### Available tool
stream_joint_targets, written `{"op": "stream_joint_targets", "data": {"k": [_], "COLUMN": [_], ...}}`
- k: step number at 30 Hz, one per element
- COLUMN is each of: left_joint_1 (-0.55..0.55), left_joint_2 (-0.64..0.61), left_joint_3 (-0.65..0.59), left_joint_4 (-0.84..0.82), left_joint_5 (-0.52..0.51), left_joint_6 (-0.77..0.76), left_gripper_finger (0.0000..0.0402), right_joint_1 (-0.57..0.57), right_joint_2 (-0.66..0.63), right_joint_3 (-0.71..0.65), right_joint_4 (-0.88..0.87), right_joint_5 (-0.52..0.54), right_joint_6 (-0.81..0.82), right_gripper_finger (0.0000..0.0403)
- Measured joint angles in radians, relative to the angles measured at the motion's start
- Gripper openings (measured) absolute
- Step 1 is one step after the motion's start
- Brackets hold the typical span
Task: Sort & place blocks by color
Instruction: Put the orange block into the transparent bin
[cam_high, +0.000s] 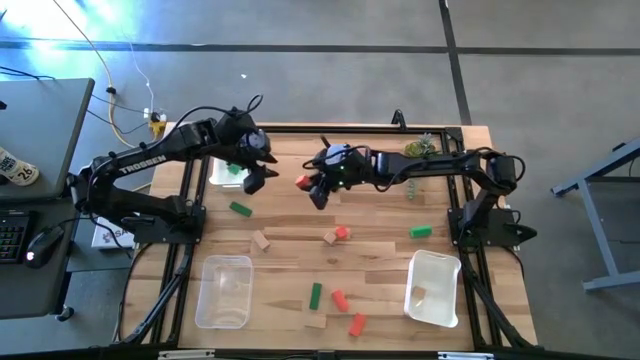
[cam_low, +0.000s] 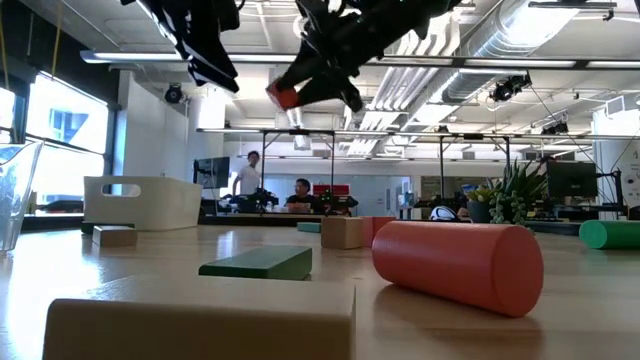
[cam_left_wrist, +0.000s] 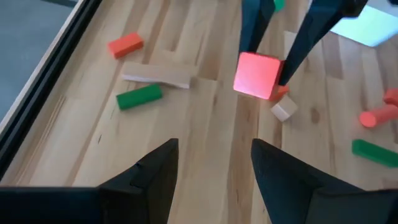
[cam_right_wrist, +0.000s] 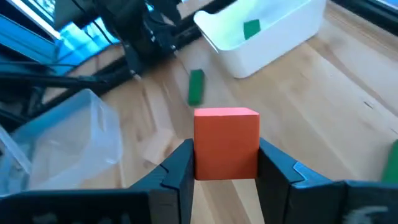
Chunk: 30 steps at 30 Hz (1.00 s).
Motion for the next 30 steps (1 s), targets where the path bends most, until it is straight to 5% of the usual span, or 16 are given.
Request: {"op": "stream_joint_targets", "data": {"k": [15,23,30], "left_joint_1": [-0.073,-0.118,-0.127], "left_joint_2": [0.000,0.000,0.000], "left_joint_3": [0.000,0.000,0.000], "left_joint_4": [0.017,0.041,0.139], "left_joint_5": [0.117,0.122,0.247], "left_joint_6": [0.010,-0.109,-0.232], "left_gripper_finger": [0.0189,0.0189,0.0189], "right_joint_1": [0.010,0.034,0.036], "right_joint_2": [-0.011,-0.011,-0.011], "right_joint_3": [0.000,0.000,0.000], "right_joint_4": [0.134,0.182,0.185], "right_joint_5": [-0.090,-0.126,-0.134], "right_joint_6": [0.017,-0.039,-0.066], "right_gripper_finger": [0.0105,0.0105,0.0105]}}
